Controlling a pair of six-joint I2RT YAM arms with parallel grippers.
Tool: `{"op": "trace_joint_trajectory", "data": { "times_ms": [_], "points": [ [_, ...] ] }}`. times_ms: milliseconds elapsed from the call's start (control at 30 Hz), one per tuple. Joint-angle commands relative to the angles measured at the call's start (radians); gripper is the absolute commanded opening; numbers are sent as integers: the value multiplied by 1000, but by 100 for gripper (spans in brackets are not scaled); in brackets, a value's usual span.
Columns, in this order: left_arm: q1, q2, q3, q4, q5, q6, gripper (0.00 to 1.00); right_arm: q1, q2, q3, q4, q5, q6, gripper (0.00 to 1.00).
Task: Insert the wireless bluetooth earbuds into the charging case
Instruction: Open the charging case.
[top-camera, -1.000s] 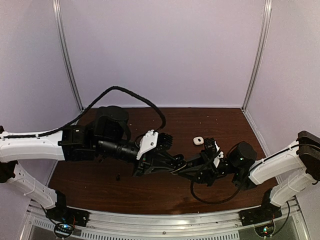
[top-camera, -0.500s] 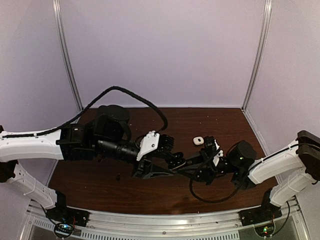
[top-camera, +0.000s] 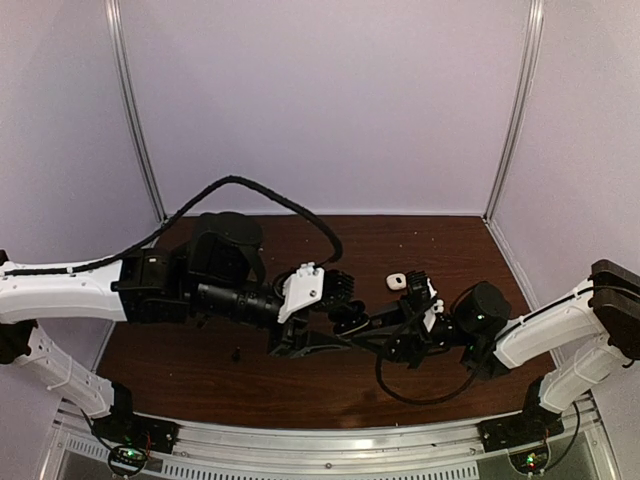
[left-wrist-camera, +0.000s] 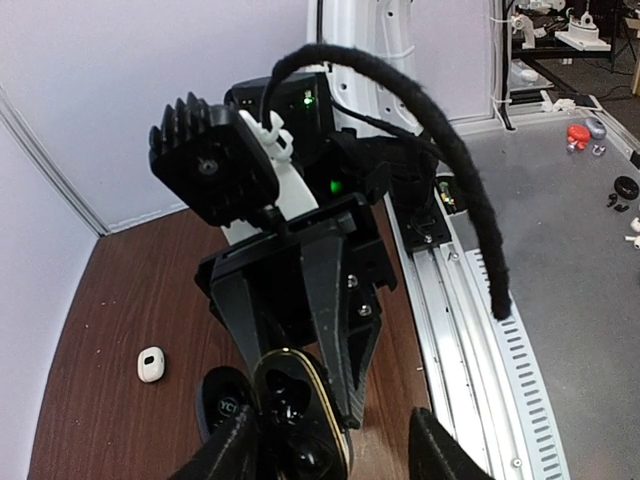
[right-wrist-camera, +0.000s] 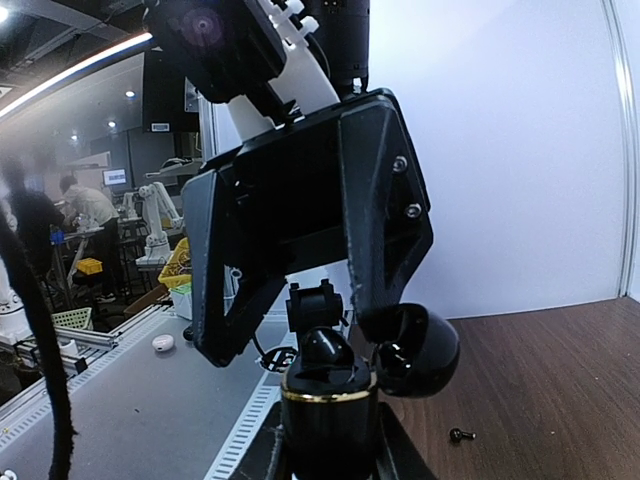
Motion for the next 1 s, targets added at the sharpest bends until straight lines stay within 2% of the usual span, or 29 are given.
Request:
{"op": "trace_joint_trajectory", "data": {
  "times_ms": [0,267,400,500,567,667,800,967],
  "points": [
    [5,-54,-3,92,-36,-11,53,16,-5,13,67,6,-43,0],
    [17,-78,16,125,-83,-95,55,12,-10,-11,77,68,-94,0],
    [116,-102,-8,124,-50,-218,54,-9,-27,-40,127,95,-65,0],
    [204,-156,-90,163,-66,-340,52,-17,-47,-58,120,110,-67,0],
    [234,-188,-137,168,-47,-369,52,-19,-57,-64,108,120,-70,0],
    [224,-206,-175,194,99,-335,55,-22,-58,-67,104,136,-64,0],
    [119,-163,-159,190,28,-272,57,-22,-52,-62,91,161,-78,0],
    [86,-73,-64,163,17,-255,57,-22,-55,-44,53,167,-99,0]
  ]
}}
